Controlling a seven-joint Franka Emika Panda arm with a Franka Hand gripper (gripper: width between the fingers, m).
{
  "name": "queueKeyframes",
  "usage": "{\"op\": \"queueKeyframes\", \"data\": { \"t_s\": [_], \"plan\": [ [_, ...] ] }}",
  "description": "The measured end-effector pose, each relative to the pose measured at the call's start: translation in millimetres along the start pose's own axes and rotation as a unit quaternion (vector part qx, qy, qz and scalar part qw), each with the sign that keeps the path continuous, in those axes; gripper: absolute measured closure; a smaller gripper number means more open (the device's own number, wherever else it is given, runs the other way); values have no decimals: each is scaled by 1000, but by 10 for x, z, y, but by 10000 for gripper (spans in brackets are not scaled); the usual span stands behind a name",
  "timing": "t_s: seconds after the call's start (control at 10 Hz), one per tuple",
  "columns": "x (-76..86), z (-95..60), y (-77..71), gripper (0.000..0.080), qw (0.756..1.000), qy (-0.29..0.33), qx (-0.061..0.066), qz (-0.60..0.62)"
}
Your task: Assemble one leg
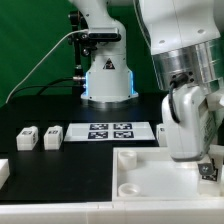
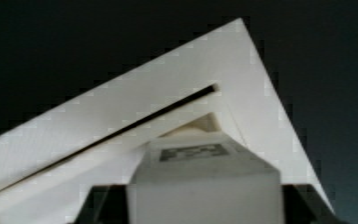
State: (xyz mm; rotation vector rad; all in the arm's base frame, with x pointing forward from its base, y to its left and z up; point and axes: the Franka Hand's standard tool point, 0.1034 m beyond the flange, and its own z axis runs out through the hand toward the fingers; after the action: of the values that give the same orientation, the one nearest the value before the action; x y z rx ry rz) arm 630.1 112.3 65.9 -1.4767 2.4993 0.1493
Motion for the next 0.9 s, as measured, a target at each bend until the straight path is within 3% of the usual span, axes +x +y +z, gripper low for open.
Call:
{"op": "queueKeyframes", "data": {
  "t_s": [0.2, 0.4, 0.6, 0.9],
  "plan": [
    [2, 12, 13, 486, 1000, 0, -2, -13],
    [4, 18, 17, 187, 1000, 1, -2, -14],
    [-15, 12, 24, 161, 1000, -1, 0, -15],
    [-192, -253, 109, 152, 1000, -20, 13, -20]
  ]
}}
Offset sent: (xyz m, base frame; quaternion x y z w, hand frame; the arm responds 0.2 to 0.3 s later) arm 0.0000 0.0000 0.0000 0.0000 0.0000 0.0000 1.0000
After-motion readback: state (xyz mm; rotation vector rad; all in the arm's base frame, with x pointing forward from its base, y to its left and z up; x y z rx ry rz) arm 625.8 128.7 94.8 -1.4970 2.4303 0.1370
